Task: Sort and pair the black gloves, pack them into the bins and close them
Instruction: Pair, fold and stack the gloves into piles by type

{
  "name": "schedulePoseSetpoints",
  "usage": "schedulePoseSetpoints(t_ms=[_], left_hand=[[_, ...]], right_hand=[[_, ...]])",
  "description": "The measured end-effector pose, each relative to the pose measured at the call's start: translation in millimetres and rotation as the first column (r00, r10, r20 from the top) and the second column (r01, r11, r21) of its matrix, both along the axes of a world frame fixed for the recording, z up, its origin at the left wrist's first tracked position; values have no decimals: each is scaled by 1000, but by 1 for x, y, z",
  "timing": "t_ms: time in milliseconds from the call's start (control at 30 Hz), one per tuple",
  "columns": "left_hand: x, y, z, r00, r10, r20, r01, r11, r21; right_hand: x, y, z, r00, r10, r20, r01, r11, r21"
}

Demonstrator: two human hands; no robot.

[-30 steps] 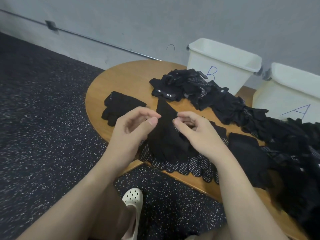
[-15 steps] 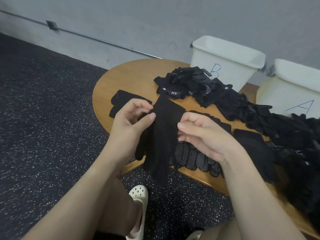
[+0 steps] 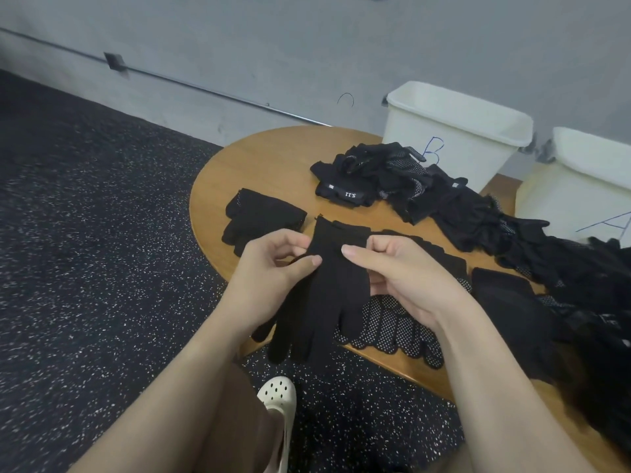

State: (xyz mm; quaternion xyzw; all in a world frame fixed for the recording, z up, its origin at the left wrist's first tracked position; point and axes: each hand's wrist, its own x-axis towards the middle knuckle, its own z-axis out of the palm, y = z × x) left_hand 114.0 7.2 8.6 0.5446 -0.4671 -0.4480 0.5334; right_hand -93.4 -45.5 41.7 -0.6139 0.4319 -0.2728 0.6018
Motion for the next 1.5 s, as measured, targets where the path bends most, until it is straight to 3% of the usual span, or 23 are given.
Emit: schedulePoseSetpoints(t_ms=[133,267,400,867,1133,1300,1500], left_hand=[[-10,-2,1,983,65,173,-55,997,-59],[-16,-6,0,904,132,407,-116,991,-64],[-17,-8,-2,834,126,537,-113,992,-58],[-3,-13,-3,776,220,591,-188,975,-116],[3,-18,-12,705,267,657,-223,963,-152],[8,-17,-11,648,255,717,-220,965,-144],[7,-16,-8,664,218,715,-217,972,-94]], right_hand=[[1,-2,4,998,-49,-38,43,988,-146],[-6,-15,12,969,-78,-235,-19,923,-384],[-13,-28,16,969,-112,-222,18,923,-385],[-9,-58,-11,937,-347,-33,294,838,-459],[0,-71,-20,927,-370,-62,304,837,-454],[7,-76,-27,909,-384,-160,271,838,-473],[12,-77,-30,889,-394,-235,231,828,-512]])
